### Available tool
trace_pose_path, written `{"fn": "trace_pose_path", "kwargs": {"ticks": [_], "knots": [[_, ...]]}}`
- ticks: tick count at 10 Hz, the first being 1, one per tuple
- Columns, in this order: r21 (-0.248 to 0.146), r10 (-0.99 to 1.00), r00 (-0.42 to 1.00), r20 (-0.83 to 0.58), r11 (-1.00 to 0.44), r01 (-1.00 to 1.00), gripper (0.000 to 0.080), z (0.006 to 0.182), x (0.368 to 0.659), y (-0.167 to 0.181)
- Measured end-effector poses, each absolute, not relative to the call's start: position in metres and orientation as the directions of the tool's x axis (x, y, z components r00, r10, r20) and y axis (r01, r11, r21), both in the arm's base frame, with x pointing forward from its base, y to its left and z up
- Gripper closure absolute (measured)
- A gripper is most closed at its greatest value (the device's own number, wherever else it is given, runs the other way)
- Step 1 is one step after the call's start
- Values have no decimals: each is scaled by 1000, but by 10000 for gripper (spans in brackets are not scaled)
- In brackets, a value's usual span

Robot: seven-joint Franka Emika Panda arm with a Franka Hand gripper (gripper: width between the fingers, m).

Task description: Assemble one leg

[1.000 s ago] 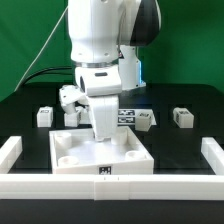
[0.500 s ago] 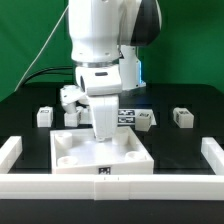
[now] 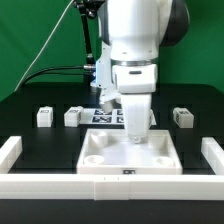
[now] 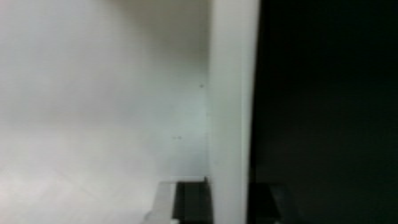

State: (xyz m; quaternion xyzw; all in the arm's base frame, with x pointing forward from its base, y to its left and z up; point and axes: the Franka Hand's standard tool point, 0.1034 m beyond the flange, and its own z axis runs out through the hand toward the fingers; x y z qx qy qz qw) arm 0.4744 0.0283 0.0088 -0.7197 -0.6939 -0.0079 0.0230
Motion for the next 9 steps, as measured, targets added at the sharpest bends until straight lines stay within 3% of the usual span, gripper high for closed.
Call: {"fn": "trace_pose_path", "kwargs": {"ticks": [4,9], "knots": [[-10,998,37,58,-36,999,735,7,488,72],[-11,998,26,64,-25,1000,735,7,493,82]]}}
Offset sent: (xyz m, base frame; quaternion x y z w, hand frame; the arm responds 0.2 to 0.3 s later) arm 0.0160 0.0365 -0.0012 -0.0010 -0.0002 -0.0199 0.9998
